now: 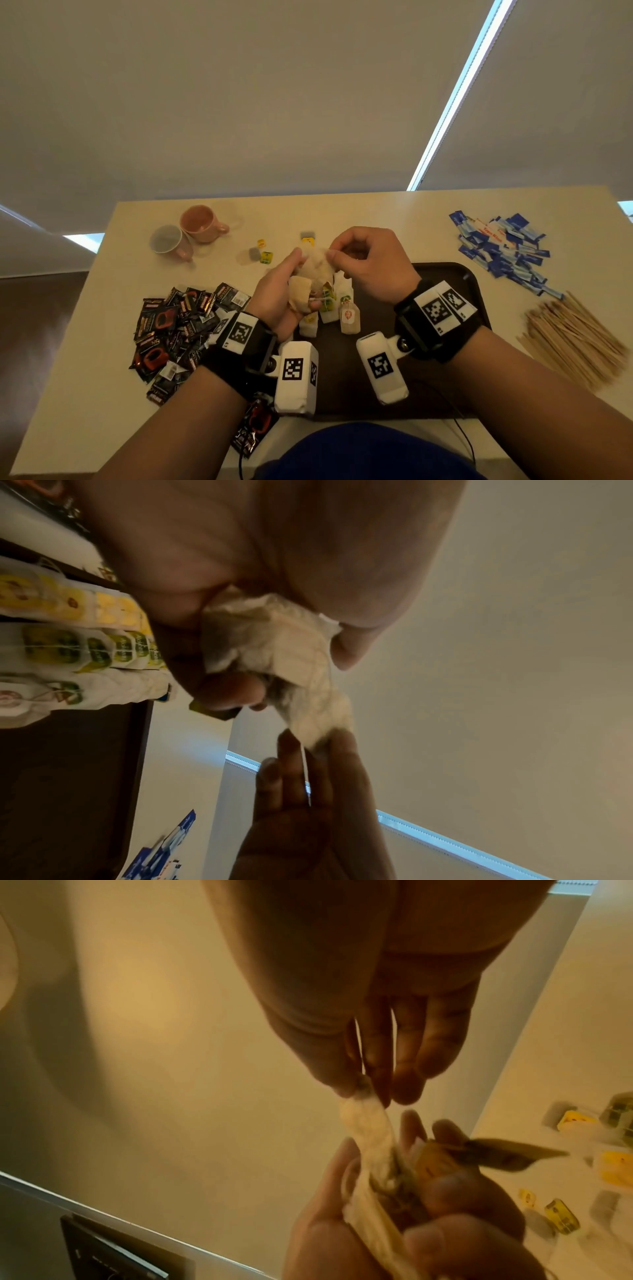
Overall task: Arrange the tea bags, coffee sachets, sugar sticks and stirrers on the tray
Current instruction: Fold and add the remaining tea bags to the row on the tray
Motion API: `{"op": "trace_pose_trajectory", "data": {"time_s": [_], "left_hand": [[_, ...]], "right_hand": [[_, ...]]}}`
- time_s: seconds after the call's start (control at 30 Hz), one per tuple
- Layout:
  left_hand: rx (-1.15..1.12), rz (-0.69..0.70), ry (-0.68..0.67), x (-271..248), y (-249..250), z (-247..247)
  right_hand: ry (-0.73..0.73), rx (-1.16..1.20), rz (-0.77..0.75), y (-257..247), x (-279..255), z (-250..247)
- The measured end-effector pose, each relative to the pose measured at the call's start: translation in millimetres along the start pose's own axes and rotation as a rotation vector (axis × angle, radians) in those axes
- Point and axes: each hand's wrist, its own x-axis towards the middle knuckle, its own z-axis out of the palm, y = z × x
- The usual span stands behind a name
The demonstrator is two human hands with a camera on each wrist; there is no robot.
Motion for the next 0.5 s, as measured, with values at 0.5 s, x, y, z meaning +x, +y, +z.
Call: {"op": "trace_pose_trajectory", "data": {"time_s": [0.5], "left_hand": [[0.374, 0.358, 0.151, 6.2, 10.4, -18.0]], "right_hand": [[-0.036, -0.009, 0.009, -12.7, -8.7, -23.2]]}}
